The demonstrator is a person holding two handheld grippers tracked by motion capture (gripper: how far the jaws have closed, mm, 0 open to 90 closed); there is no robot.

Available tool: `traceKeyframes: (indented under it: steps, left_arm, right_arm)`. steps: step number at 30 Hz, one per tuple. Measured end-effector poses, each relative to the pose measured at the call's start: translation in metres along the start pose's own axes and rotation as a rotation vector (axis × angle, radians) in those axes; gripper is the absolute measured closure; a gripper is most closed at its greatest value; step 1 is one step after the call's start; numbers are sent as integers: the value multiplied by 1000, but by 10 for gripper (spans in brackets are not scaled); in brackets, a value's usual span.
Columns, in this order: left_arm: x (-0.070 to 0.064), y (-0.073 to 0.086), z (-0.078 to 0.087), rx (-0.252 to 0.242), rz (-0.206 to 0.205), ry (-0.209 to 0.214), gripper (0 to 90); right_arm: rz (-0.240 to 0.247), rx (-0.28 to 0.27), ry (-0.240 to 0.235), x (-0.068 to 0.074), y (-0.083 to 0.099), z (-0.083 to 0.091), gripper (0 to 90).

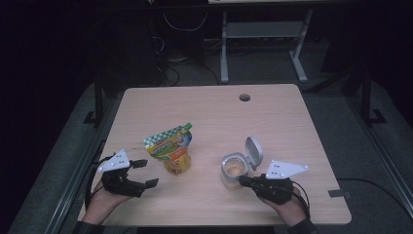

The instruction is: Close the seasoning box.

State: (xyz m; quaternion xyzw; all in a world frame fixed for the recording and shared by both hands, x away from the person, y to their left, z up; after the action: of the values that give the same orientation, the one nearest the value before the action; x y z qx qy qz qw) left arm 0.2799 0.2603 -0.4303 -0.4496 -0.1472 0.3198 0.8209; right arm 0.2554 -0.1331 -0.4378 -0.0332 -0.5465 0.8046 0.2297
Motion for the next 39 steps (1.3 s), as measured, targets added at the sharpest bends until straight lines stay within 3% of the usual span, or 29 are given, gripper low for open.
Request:
traceKeyframes:
  steps: [5, 9, 21, 34, 39]
  left_arm:
    - [-7, 13, -1, -17, 20, 2, 160]
    - [-12, 18, -7, 2, 7, 1, 160]
    - [-20, 24, -22, 37, -7, 43, 160]
    - [-21, 28, -29, 59, -12, 47, 160]
    - [-20, 28, -29, 63, -10, 47, 160]
  right_arm:
    - [-20, -1, 45, -7, 6, 15, 900]
    - [-23, 0, 86, -15, 11, 24, 900]
    - [-55, -38, 141, -35, 13, 43, 900]
    - [-38, -113, 198, -61, -10, 39, 900]
    - [-30, -123, 184, -60, -15, 34, 900]
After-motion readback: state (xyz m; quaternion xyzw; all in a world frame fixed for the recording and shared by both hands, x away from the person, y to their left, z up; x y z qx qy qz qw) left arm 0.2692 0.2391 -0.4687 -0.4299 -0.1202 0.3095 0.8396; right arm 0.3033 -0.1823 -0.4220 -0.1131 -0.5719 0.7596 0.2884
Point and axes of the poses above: each handheld gripper's, and its own axes: z roughly backward along the jaws, y roughly out of its underside, x roughly to its left, the point moved 4 cm from there along -z, roughly forward along the jaws, and after that the axes turned 6 degrees about -y, right-handed, at the moved point
